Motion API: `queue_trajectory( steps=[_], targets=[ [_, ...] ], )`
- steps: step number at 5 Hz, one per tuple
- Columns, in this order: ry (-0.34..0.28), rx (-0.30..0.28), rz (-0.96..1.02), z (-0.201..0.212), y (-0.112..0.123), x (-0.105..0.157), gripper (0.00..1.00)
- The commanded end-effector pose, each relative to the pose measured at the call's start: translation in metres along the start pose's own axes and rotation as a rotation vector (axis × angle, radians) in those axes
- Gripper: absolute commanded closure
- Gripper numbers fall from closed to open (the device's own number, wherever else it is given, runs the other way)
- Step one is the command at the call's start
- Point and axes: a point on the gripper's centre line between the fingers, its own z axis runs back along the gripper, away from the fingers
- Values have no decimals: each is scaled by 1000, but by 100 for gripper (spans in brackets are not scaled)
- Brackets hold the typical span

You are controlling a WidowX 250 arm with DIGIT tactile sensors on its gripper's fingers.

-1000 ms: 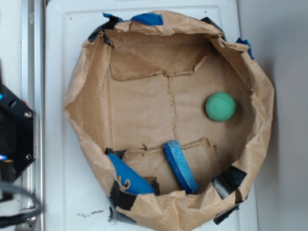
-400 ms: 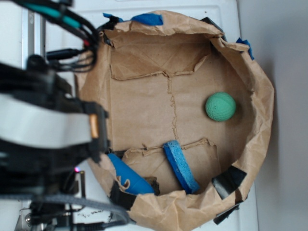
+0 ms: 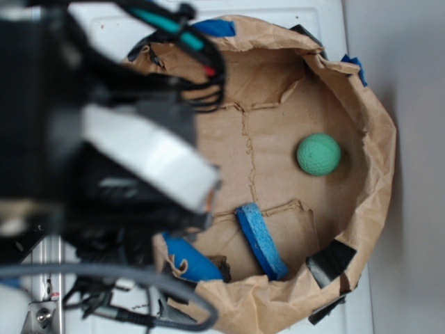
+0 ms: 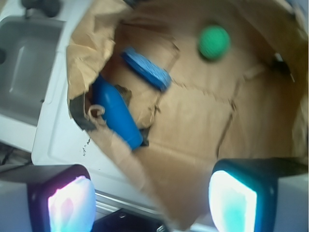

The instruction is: Grab the blue sponge.

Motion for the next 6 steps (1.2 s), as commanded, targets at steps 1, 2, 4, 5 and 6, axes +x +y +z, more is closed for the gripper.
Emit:
queue_trajectory(
  steps=[1,2,4,5,6],
  targets=[
    [-9,-9,-156,7,15,12,0],
    [-9,-9,-156,7,15,12,0],
    [-70,55,-176,-14,30,30,0],
    [-98,9,-193,-18,37,41,0],
    [-100,-18,-200,-27,45,49,0]
  ],
)
